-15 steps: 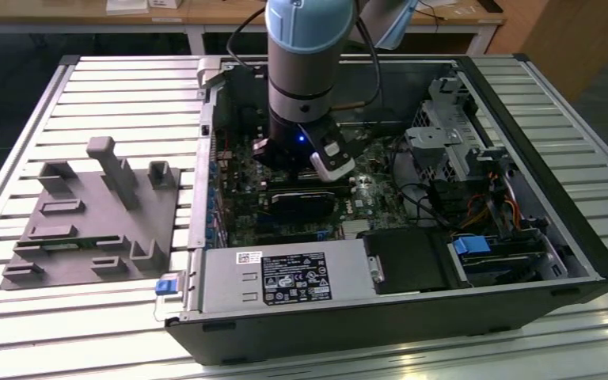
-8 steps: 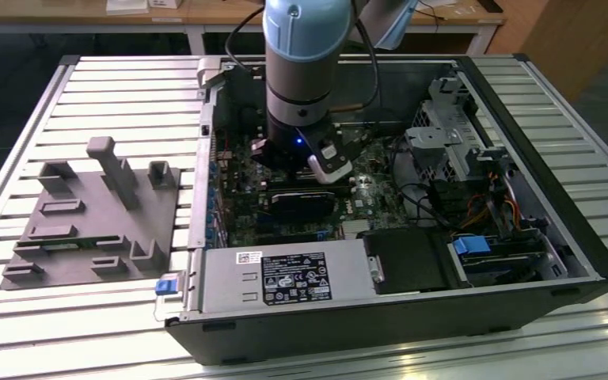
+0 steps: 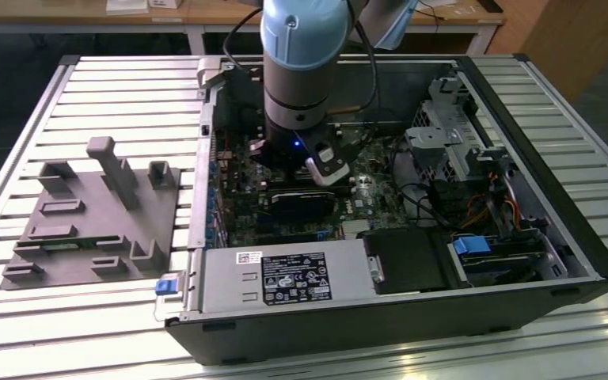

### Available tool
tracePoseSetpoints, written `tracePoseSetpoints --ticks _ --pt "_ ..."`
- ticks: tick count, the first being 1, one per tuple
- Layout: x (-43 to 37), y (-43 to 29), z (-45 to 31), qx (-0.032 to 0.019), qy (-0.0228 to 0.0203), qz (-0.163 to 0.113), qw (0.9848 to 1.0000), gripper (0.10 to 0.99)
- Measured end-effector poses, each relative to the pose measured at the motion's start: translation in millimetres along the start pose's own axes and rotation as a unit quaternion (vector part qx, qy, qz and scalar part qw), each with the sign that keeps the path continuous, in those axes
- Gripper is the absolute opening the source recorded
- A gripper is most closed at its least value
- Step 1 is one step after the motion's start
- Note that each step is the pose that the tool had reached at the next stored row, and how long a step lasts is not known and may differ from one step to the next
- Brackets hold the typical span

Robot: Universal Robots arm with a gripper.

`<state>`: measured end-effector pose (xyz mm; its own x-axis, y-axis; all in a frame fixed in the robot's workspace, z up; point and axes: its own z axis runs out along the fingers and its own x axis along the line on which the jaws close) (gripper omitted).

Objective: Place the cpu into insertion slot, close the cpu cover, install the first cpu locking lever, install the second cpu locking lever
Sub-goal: 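Install the second cpu locking lever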

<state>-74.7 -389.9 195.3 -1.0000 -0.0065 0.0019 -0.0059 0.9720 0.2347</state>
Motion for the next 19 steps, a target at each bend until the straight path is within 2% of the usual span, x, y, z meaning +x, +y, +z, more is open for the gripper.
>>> tracePoseSetpoints --ticks 10,14,15,19 --pt "1.6 -0.5 3.8 -0.0113 -0.0001 0.000 0.9999 0.118" --pt "1.7 -0.6 4.1 -0.0114 0.0000 0.000 0.9999 0.118" --pt "1.6 0.5 -0.2 -0.0119 -0.0002 0.000 0.9999 0.118" --pt "1.7 2.4 -8.2 -0.0117 -0.0001 0.000 0.9999 0.118"
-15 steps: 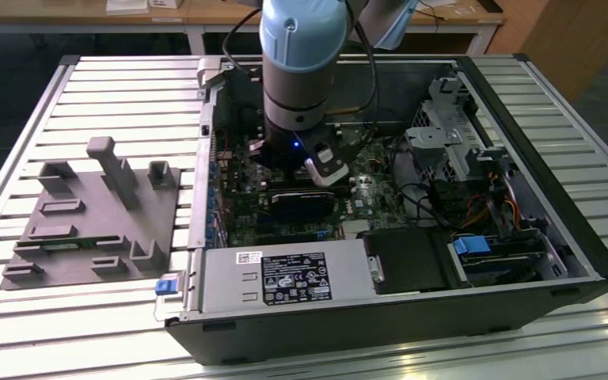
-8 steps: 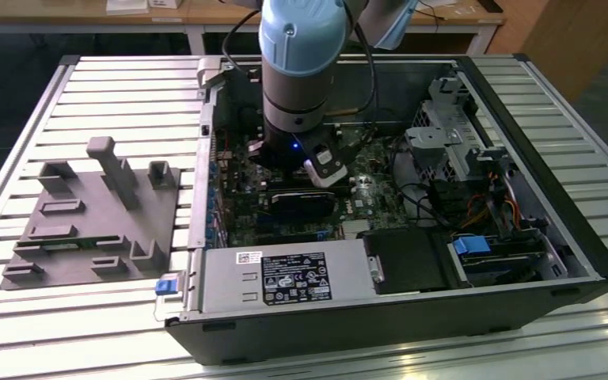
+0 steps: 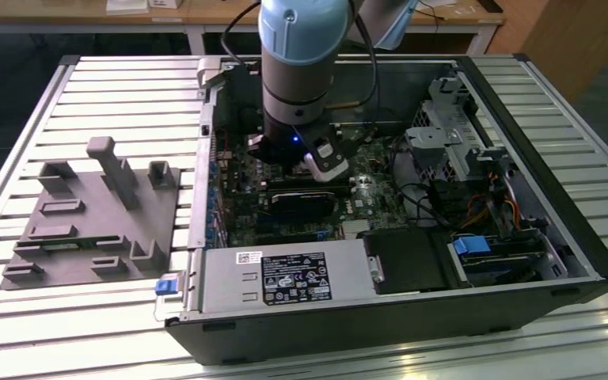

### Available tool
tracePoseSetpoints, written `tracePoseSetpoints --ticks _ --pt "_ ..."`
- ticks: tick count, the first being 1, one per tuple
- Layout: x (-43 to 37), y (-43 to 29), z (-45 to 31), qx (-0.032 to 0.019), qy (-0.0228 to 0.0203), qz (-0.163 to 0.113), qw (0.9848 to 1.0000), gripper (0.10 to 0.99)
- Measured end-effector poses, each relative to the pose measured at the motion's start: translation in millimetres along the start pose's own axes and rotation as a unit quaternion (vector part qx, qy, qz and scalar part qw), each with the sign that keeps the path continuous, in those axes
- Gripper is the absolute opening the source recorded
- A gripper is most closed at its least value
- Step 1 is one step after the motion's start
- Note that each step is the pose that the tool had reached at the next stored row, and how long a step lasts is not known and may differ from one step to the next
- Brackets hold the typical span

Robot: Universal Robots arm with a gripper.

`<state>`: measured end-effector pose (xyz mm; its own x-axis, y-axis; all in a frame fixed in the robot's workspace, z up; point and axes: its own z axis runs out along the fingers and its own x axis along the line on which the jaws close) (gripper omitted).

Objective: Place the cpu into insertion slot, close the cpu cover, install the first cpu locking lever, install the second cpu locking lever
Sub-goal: 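Install the second cpu locking lever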

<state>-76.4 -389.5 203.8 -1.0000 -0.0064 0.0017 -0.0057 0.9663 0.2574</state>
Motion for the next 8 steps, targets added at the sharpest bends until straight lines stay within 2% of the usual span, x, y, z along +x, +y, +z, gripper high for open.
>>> tracePoseSetpoints --ticks 8 --pt "0.0 3.7 -13.7 0.0000 0.0000 0.000 1.0000 0.118"
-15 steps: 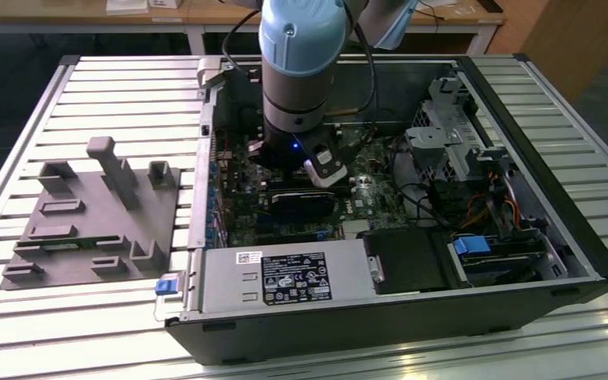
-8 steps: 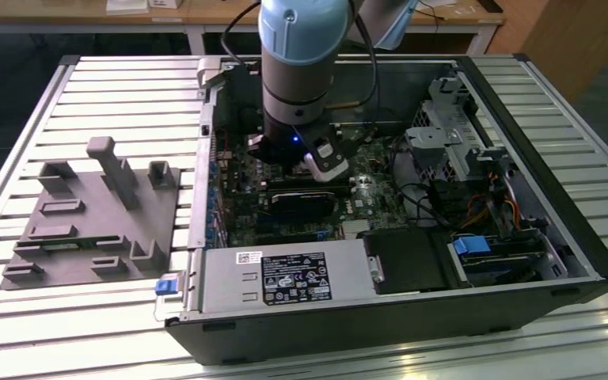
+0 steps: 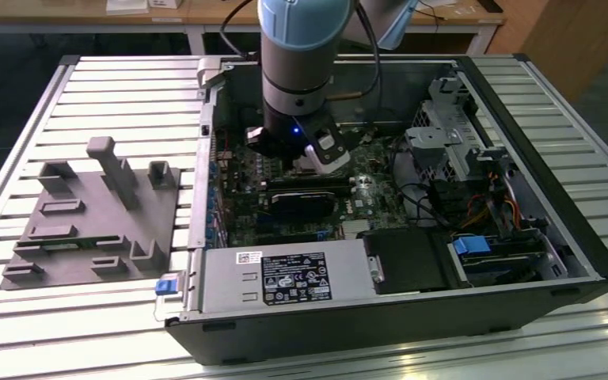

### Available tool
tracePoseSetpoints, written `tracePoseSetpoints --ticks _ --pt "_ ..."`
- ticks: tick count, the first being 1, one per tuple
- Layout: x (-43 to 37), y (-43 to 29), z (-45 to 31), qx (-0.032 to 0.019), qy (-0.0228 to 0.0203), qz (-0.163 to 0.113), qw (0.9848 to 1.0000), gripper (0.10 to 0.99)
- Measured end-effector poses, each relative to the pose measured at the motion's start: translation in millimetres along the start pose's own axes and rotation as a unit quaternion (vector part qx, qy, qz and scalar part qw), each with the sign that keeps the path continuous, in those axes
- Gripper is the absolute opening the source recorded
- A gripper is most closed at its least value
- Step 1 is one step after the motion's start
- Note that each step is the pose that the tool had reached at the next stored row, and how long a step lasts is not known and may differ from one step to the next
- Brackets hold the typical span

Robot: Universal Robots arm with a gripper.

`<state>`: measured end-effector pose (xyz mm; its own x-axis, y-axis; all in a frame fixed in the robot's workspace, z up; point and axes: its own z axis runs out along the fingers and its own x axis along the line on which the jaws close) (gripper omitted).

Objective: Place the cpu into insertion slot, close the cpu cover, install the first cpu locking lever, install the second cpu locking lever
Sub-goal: 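Install the second cpu locking lever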

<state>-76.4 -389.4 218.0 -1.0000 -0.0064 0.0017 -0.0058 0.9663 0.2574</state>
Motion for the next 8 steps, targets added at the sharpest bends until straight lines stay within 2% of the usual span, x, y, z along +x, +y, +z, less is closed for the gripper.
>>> tracePoseSetpoints --ticks 5,8 --pt "-0.2 1.7 -6.4 0.0000 0.0000 0.000 1.0000 0.118" --pt "-0.2 1.8 -6.6 -0.0001 -0.0001 0.000 1.0000 0.118"
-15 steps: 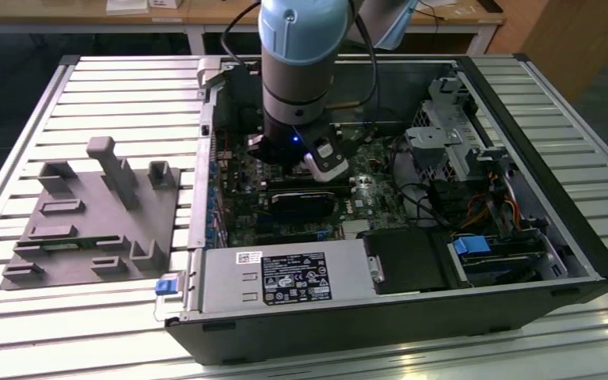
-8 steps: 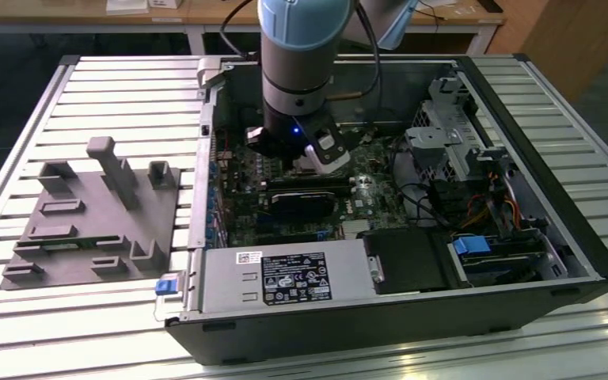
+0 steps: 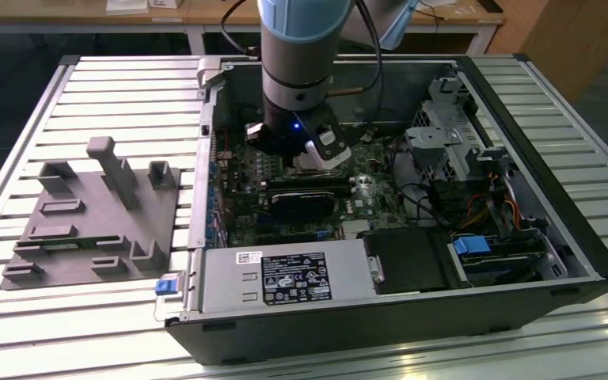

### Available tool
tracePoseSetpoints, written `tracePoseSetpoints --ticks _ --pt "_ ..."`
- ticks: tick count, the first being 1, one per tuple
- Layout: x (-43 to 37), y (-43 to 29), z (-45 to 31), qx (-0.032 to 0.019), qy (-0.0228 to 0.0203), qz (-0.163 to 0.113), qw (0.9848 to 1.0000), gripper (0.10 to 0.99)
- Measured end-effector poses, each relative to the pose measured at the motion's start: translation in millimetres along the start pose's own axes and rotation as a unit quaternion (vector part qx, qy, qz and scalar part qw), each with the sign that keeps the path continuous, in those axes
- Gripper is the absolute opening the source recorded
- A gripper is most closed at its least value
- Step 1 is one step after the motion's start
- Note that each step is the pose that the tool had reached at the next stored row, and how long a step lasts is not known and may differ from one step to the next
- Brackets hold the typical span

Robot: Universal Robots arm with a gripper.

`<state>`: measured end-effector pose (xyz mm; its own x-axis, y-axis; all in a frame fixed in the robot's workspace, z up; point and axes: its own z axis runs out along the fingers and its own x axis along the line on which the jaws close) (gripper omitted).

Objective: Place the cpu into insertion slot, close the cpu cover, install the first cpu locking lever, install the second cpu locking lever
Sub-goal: 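Install the second cpu locking lever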

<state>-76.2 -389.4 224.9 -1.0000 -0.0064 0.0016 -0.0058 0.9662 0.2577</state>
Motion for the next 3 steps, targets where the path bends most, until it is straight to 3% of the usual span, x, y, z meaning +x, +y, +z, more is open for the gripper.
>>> tracePoseSetpoints --ticks 3 --pt "0.0 0.0 -0.2 0.0001 0.0001 0.000 1.0000 0.118"
